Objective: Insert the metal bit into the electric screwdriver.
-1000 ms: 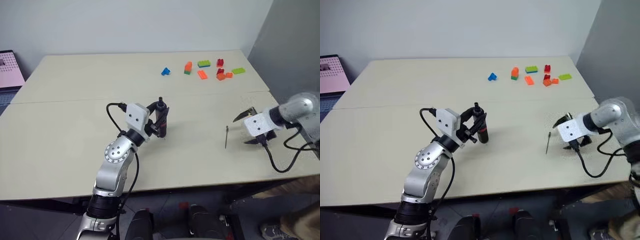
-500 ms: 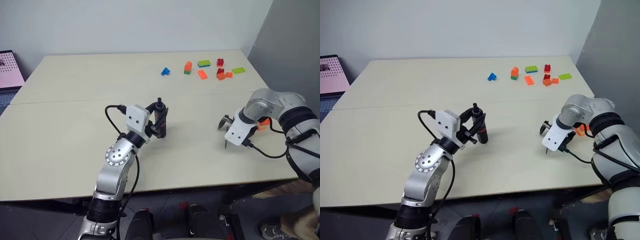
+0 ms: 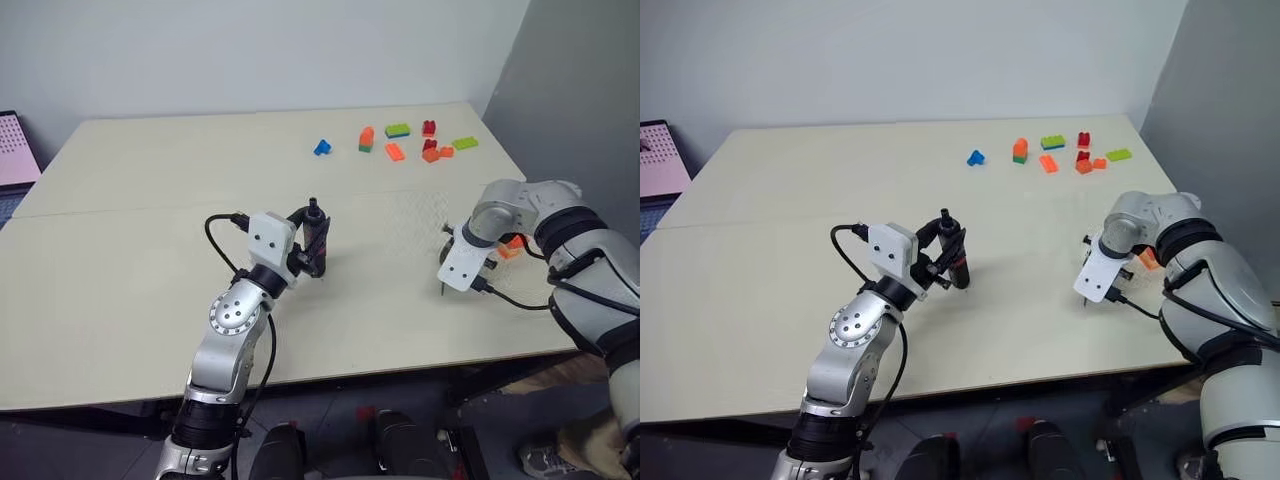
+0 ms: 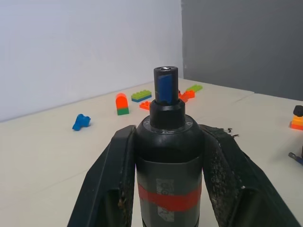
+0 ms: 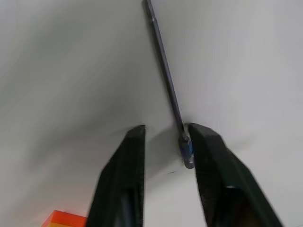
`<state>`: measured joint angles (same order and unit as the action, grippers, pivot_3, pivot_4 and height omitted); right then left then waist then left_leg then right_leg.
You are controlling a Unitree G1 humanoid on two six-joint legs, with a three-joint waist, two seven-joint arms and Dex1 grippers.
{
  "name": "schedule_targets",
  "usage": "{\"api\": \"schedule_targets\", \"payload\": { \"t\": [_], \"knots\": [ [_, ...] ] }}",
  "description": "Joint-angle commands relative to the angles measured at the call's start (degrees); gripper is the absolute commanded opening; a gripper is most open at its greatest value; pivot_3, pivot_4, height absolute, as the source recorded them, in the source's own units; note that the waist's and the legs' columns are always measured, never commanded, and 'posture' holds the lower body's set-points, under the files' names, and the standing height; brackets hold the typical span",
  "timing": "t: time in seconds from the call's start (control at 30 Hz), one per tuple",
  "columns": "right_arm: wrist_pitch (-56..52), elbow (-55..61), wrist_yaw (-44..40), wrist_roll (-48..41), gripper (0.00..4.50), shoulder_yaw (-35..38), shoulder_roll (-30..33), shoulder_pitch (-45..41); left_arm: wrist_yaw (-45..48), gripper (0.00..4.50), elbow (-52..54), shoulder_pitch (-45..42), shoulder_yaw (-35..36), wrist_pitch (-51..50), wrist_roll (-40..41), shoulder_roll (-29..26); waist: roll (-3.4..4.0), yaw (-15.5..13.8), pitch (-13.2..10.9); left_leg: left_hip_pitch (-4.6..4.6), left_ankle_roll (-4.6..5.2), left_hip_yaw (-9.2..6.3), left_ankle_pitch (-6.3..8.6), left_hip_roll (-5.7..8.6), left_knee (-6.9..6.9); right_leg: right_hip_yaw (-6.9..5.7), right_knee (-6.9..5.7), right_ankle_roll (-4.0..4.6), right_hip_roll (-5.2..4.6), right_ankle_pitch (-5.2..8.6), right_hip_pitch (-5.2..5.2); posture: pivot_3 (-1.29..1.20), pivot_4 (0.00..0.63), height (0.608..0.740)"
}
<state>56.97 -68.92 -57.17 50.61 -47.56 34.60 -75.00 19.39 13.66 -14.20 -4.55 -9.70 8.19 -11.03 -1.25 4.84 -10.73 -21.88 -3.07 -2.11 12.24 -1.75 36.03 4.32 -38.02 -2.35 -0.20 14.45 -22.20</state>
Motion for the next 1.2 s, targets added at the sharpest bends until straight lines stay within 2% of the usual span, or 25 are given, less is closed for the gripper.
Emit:
{"api": "schedule_targets", "payload": {
  "t": [0.03, 0.07, 0.1, 0.3, 0.5, 0.6, 0.7, 0.77, 0.9, 1.0, 1.1, 1.2],
  "knots": [
    [0.59, 0.08, 0.13, -1.52, 0.36, 1.21, -1.13, -1.26, 0.07, 1.64, -0.74, 0.11, -0.43, -0.48, -0.43, 0.01, 0.0, 0.15, 0.0, 0.0, 0.0, 0.0, 0.0, 0.0, 0.0, 0.0, 0.0, 0.0, 0.0, 0.0, 0.0, 0.0, 0.15, 0.74],
    [0.68, 0.19, -0.15, -1.78, 0.05, 1.37, -1.19, -1.26, 0.11, 1.64, -0.8, 0.07, -0.43, -0.43, -0.49, 0.03, 0.0, 0.17, 0.0, 0.0, 0.0, 0.0, 0.0, 0.0, 0.0, 0.0, -0.01, 0.0, 0.0, 0.0, 0.0, 0.0, 0.15, 0.74],
    [0.76, 0.3, -0.58, -2.32, 0.0, 1.76, -1.19, -1.24, 0.14, 1.64, -0.96, -0.01, -0.47, -0.37, -0.59, 0.05, 0.0, 0.16, 0.0, 0.0, 0.0, 0.0, 0.0, 0.0, -0.01, 0.0, -0.02, -0.01, 0.0, 0.0, -0.01, 0.0, 0.15, 0.74],
    [1.22, 0.86, -3.72, -5.94, 0.0, 4.03, -0.74, -0.75, 0.4, 1.64, -1.44, -0.13, -0.46, -0.12, -0.85, -0.08, 0.01, -0.02, -0.01, -0.03, 0.0, -0.04, 0.0, 0.0, -0.03, -0.02, -0.01, -0.01, 0.0, 0.0, -0.01, 0.0, 0.15, 0.74],
    [-1.27, 2.36, -13.72, -17.97, 0.0, 11.64, 2.13, 0.74, 0.41, 1.64, -1.33, -0.23, 0.02, -0.14, -0.64, -0.25, 0.01, -0.11, -0.03, -0.07, 0.0, -0.05, 0.0, 0.01, -0.04, -0.02, 0.02, -0.03, 0.0, 0.01, -0.01, 0.0, 0.15, 0.74],
    [-8.22, 6.23, -22.2, -29.8, 0.0, 19.21, 3.85, 3.69, -0.04, 1.64, -1.06, -0.02, 0.59, -0.09, -0.75, -0.42, 0.0, -0.12, -0.03, -0.08, 0.0, -0.07, 0.0, 0.01, -0.05, -0.04, 0.04, -0.02, 0.0, 0.01, 0.01, 0.0, 0.15, 0.74],
    [-20.77, 15.29, -28.65, -42.11, 0.0, 27.11, 5.37, 8.98, -0.8, 1.64, -1.03, -0.04, 1.23, 0.06, -0.83, -0.29, 0.0, -0.08, -0.03, -0.07, 0.0, -0.09, 0.0, 0.01, -0.06, -0.05, 0.04, -0.03, 0.0, 0.01, 0.02, 0.0, 0.15, 0.74],
    [-31.53, 24.1, -29.93, -48.77, 0.0, 31.7, 6.23, 13.54, -0.84, 1.64, -0.9, -0.19, 1.45, -0.09, -0.55, -0.22, 0.0, -0.1, -0.03, -0.08, 0.0, -0.11, 0.0, 0.01, -0.06, -0.06, 0.02, -0.04, 0.0, 0.01, 0.01, 0.0, 0.15, 0.74],
    [-58.17, 46.77, -24.76, -62.65, 0.0, 41.09, 7.27, 24.58, -0.58, 1.64, -0.12, -0.46, 1.41, -0.71, -0.18, -0.25, 0.01, -0.23, -0.04, -0.14, 0.0, -0.2, 0.0, 0.01, -0.04, -0.12, 0.02, -0.02, 0.01, 0.03, -0.01, 0.0, 0.15, 0.74],
    [-79.28, 65.27, -13.97, -75.9, 0.0, 48.62, 4.8, 32.4, 0.54, 1.64, 1.14, -0.7, 0.94, -0.86, 0.46, -0.67, 0.01, -0.18, -0.04, -0.21, -0.01, -0.2, 0.0, 0.0, -0.06, -0.12, 0.04, -0.03, 0.01, 0.03, -0.06, 0.0, 0.15, 0.74],
    [-89.21, 74.94, -6.81, -81.89, 0.0, 51.52, 2.51, 35.28, 1.93, 1.64, 1.67, -1.24, 0.71, -1.34, 1.36, -1.28, 0.02, -0.2, -0.05, -0.29, -0.01, -0.21, 0.01, 0.01, -0.06, -0.14, 0.04, -0.05, 0.02, 0.04, -0.12, 0.0, 0.15, 0.74],
    [-94.71, 80.65, 0.45, -86.46, 0.0, 53.95, -0.88, 35.65, 3.84, 1.64, 1.71, -2.37, -0.07, -0.85, 1.72, -1.95, 0.01, -0.23, -0.05, -0.34, -0.01, -0.25, 0.01, 0.01, -0.04, -0.19, 0.1, -0.03, 0.02, 0.05, -0.14, 0.0, 0.15, 0.74]
  ]
}}
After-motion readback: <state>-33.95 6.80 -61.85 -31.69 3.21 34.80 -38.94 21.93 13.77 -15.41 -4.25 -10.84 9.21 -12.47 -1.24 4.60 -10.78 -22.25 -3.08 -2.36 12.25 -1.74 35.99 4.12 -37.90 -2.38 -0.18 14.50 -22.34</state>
